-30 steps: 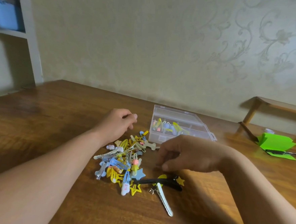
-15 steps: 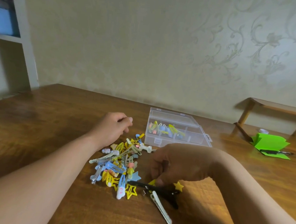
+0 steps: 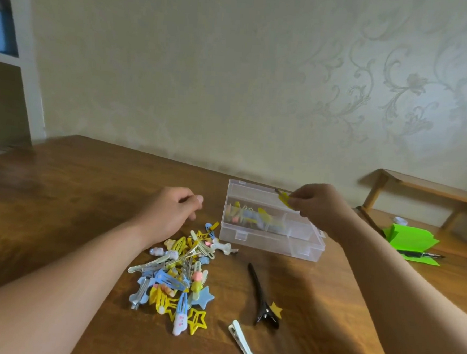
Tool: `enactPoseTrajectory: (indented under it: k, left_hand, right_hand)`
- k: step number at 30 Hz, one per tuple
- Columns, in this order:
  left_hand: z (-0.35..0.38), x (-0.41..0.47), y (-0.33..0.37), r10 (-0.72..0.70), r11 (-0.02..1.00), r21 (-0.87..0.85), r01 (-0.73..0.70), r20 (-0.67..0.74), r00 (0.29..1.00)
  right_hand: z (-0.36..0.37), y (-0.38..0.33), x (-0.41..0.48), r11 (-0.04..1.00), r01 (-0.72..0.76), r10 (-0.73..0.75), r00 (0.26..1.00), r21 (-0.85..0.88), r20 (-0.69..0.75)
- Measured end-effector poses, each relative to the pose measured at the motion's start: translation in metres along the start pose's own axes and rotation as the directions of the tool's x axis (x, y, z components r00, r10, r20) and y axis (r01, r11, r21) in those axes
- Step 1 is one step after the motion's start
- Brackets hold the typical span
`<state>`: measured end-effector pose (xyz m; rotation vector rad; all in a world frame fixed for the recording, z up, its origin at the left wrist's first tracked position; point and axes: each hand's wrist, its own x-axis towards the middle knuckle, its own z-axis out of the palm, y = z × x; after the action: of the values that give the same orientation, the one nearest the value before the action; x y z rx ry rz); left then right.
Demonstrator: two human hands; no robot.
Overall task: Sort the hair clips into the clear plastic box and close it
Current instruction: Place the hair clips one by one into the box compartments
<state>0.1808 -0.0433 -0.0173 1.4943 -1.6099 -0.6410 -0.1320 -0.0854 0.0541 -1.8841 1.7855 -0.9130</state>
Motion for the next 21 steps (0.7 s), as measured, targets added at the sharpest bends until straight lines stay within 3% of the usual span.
enactPoseTrajectory:
  k: [12,21]
  left_hand:
    - [-0.001,0.000,-0.002,-0.009,1.000,0.006,0.009,0.009,1.000]
    - [-0.001,-0.001,-0.001,0.001,1.000,0.010,-0.001,0.010,1.000]
  right_hand:
    - [0.028,-0.007,0.035,0.944,-0.023,0.093,0.976,-0.330,0.196]
    - [0.025,-0.001,0.008,0.980,0.007,-0.012,1.000,-0.198,-0.022]
